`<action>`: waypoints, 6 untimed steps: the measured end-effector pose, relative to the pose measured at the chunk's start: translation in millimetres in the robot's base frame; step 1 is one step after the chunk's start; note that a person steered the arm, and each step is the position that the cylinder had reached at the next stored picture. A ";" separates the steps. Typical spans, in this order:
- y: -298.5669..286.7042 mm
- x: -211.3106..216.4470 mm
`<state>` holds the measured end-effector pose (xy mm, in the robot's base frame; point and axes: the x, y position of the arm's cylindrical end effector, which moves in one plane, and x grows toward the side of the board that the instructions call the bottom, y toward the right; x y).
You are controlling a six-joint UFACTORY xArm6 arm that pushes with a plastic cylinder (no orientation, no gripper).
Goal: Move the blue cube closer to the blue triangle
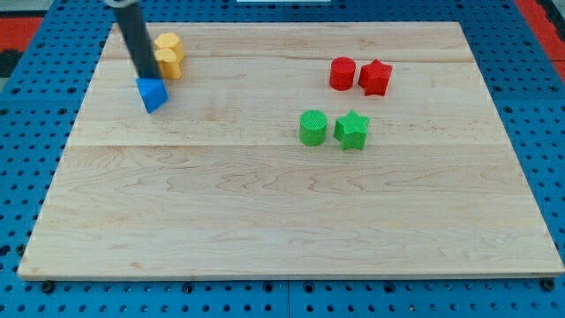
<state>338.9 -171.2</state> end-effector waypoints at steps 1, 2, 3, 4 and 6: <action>-19.7 10.8; -129.9 -11.7; -130.6 -89.0; -109.4 -145.4; -54.5 12.5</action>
<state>351.4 -225.7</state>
